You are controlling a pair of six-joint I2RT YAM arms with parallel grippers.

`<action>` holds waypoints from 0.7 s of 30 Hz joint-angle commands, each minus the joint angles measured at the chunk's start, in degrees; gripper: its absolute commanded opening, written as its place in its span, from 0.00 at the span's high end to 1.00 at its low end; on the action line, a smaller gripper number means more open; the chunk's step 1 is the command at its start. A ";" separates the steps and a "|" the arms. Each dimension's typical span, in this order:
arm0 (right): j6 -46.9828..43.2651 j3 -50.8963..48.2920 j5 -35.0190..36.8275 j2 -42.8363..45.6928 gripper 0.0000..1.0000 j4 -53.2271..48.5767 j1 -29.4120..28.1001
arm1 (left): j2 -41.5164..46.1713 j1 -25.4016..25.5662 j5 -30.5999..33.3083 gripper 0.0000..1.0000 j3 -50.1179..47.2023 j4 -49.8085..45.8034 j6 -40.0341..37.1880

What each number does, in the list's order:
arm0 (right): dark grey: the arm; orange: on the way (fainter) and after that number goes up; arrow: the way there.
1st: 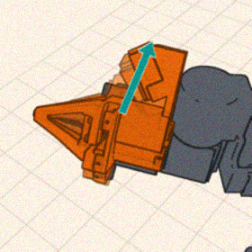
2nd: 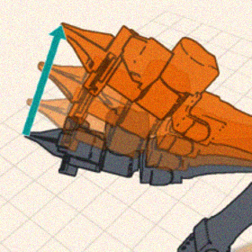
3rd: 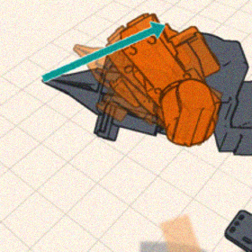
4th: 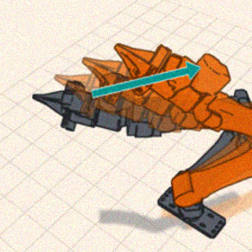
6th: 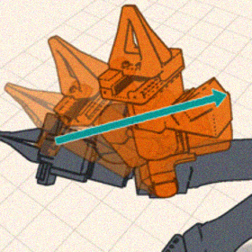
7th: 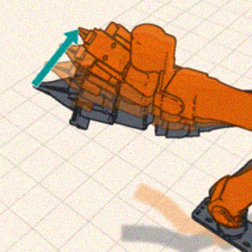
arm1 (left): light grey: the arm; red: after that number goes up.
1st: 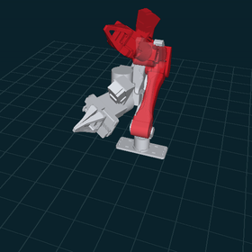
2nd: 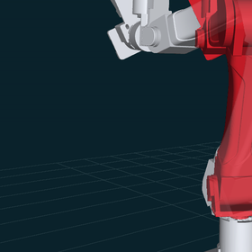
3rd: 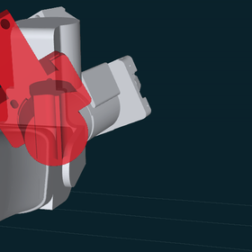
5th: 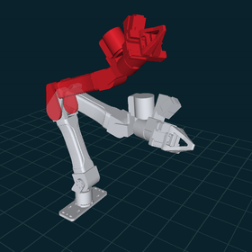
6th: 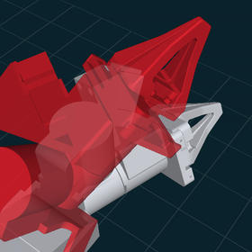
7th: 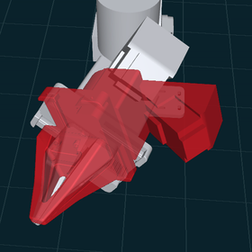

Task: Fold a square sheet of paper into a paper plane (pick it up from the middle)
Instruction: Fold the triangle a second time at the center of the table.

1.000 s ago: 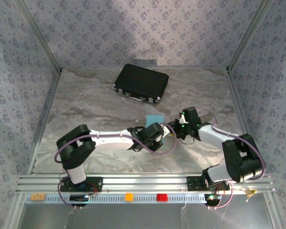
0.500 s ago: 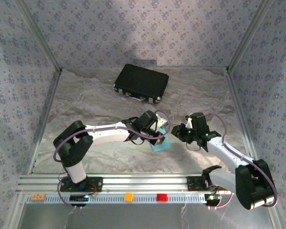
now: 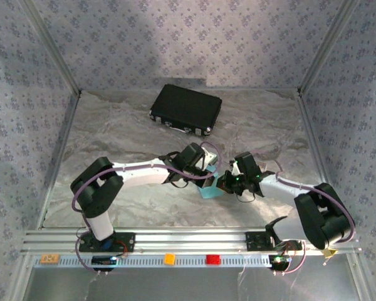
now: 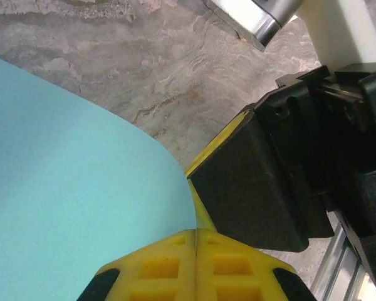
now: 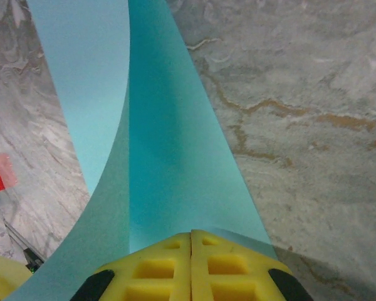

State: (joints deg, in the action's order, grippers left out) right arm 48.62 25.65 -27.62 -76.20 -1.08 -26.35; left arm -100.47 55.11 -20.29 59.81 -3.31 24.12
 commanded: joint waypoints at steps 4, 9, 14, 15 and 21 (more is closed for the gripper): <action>0.50 1.33 1.02 -2.81 0.93 1.32 -0.48 | -1.47 -0.97 -1.13 1.00 -1.05 -1.00 0.21; 0.44 1.70 3.14 -4.75 0.97 -1.72 -0.51 | -1.66 -2.08 -1.55 1.00 -2.01 -0.64 0.27; 0.50 1.64 4.31 -5.37 0.97 -3.10 -0.70 | -2.68 -3.29 -1.50 1.00 -2.21 -0.91 -0.12; 0.60 1.64 4.32 -5.39 0.97 -3.14 -0.68 | -2.89 -3.49 -1.35 1.00 -2.24 -0.97 -0.19; 0.75 1.95 4.37 -5.19 0.97 -3.40 -0.64 | -3.59 -4.49 0.20 1.00 -2.61 -1.85 -0.65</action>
State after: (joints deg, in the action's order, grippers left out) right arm 48.66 27.09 -26.30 -80.58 -0.45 -26.68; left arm -103.35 51.05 -20.32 57.65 -3.95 24.08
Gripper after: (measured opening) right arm 0.057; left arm 0.041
